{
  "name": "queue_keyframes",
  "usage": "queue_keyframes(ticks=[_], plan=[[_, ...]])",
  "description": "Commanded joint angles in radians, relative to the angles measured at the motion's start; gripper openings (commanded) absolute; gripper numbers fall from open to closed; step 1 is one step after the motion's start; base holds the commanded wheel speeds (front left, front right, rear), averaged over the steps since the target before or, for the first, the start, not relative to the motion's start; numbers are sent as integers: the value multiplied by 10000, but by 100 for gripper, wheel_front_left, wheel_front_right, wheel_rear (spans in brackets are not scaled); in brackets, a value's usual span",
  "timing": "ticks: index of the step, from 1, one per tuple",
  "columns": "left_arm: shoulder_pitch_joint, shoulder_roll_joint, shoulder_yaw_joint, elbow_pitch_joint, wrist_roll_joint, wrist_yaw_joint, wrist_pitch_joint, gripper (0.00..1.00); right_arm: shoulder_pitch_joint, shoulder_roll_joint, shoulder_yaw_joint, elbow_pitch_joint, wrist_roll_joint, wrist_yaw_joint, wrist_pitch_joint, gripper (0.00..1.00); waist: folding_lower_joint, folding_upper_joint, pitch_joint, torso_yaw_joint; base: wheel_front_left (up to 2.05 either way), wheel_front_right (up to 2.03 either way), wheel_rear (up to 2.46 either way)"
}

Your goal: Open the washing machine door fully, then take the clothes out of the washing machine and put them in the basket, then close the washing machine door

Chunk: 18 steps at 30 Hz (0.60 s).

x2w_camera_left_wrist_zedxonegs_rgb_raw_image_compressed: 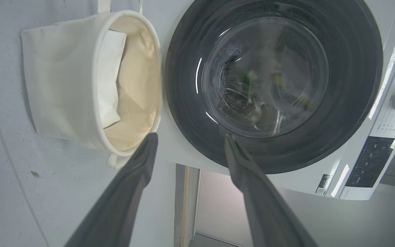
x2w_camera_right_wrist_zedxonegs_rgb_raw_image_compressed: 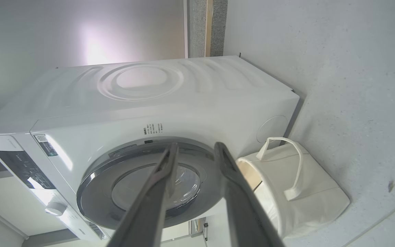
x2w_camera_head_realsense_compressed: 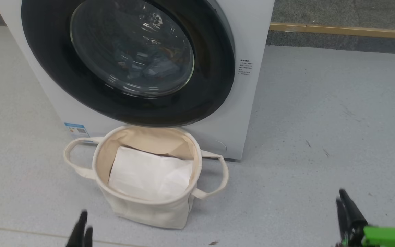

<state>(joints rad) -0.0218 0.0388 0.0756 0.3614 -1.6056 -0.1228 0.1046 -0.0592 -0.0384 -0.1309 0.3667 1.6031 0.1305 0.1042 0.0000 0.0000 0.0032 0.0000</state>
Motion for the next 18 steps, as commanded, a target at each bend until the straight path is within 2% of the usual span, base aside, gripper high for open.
queue_keyframes(ticks=[1,7,11,18], plan=[[-52,7,10,-56,7,4,-18,100,-54,-3,22,-49,3,0,-21,100,0,0,3,3,0,0,0],[-174,30,62,-109,108,35,-178,100,-221,-8,191,-51,-69,0,-197,100,23,0,-15,20,0,0,0],[-236,83,68,-175,280,79,-296,100,-328,-12,278,-61,-278,0,-314,100,3,0,1,30,0,0,0],[-356,252,-35,-337,838,185,-508,100,-521,-18,414,-150,-982,0,-519,100,1,0,18,62,0,0,0]])
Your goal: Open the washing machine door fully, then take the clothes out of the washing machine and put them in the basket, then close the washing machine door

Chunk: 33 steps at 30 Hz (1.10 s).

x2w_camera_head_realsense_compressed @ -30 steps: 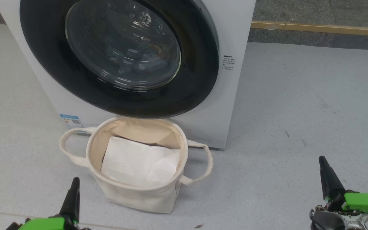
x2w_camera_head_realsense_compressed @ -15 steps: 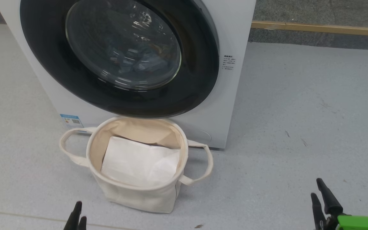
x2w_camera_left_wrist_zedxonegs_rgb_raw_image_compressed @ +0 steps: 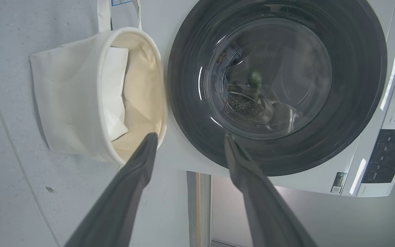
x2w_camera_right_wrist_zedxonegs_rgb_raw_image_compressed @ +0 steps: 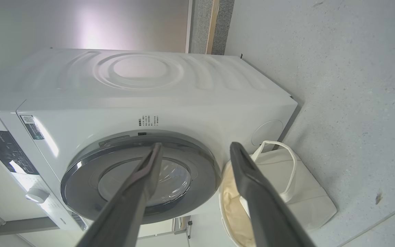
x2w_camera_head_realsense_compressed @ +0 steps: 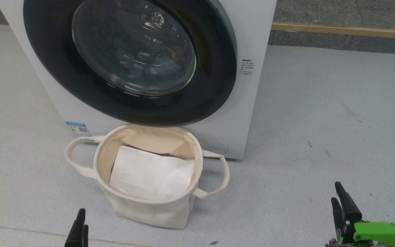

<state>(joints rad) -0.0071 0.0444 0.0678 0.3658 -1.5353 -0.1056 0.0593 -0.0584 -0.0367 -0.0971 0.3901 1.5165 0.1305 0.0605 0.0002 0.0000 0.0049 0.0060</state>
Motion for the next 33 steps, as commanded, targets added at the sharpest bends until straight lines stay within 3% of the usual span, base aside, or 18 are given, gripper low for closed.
queue_keyframes(ticks=[1,33], plan=[[-542,244,15,-429,300,51,-115,100,-582,-37,123,-427,-326,0,-141,100,-2,0,11,10,0,0,0],[-1210,1634,-1311,-833,5042,1124,-1033,100,-1325,-66,1068,-1027,-5749,1,-1048,100,-2,0,55,110,0,0,0]])
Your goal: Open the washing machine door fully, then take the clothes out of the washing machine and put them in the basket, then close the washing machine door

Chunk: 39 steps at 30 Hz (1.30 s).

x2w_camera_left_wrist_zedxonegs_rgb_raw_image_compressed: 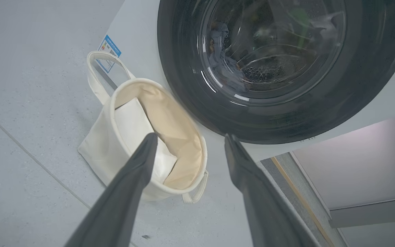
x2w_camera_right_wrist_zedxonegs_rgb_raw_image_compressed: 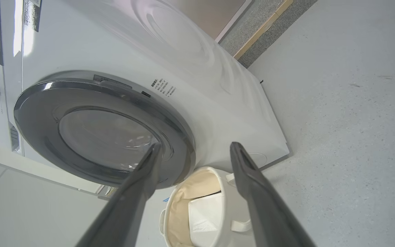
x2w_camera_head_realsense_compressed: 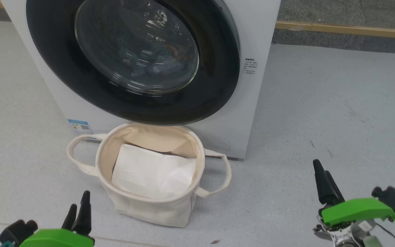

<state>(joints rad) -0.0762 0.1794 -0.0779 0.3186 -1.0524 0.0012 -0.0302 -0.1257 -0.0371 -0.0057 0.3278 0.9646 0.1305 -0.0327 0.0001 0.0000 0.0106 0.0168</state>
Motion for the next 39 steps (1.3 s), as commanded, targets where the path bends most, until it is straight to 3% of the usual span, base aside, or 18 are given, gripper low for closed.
queue_keyframes(ticks=[1,39], plan=[[-543,309,103,-370,348,87,-167,100,-673,-63,171,-410,-367,1,-145,100,-1,0,-10,10,0,0,0],[-1347,1435,-1272,-535,4667,924,-1250,100,-1266,-97,1085,-520,-4647,2,-1227,100,-1,0,-228,101,0,0,0]])
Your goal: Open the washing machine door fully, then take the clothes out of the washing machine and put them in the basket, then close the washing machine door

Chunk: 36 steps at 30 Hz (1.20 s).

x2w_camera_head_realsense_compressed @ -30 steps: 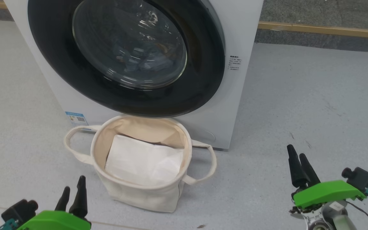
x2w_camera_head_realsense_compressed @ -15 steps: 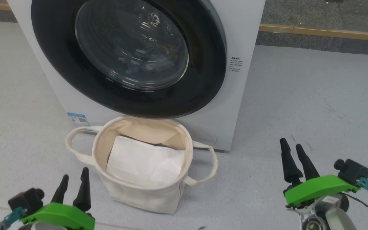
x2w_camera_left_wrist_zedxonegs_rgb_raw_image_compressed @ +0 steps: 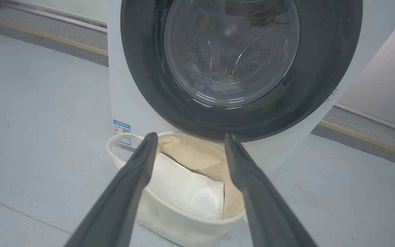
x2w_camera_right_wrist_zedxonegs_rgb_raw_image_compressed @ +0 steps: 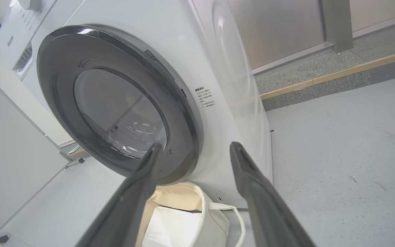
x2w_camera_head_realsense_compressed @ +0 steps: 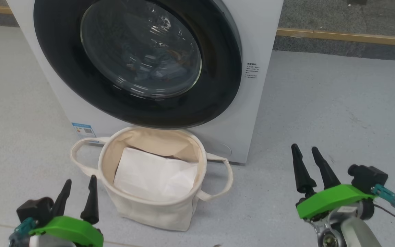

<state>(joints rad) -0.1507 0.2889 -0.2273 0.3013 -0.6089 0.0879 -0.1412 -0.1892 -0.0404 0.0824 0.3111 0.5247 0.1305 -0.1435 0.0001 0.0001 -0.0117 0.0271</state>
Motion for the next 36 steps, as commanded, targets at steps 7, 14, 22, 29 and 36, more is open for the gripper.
queue_keyframes(ticks=[7,14,22,29,36], plan=[[-723,532,9,-450,947,173,-345,100,-789,-71,394,-364,-963,2,-323,100,0,-1,-18,7,0,0,0],[-840,705,-184,-557,1627,245,-550,100,-943,-78,606,-402,-1629,2,-528,100,0,-1,-17,33,0,0,0],[-965,906,-158,-698,2299,422,-813,100,-1141,-86,625,-338,-2640,2,-791,100,0,-1,-27,20,0,0,0],[-989,957,86,-987,2478,316,-1019,100,-1247,-92,479,-259,-3365,2,-996,100,0,-1,-31,-5,0,0,0],[-1013,976,186,-1052,2726,122,-1194,100,-1346,-98,601,-275,-3908,2,-1172,100,-1,-1,-13,-6,0,0,0]])
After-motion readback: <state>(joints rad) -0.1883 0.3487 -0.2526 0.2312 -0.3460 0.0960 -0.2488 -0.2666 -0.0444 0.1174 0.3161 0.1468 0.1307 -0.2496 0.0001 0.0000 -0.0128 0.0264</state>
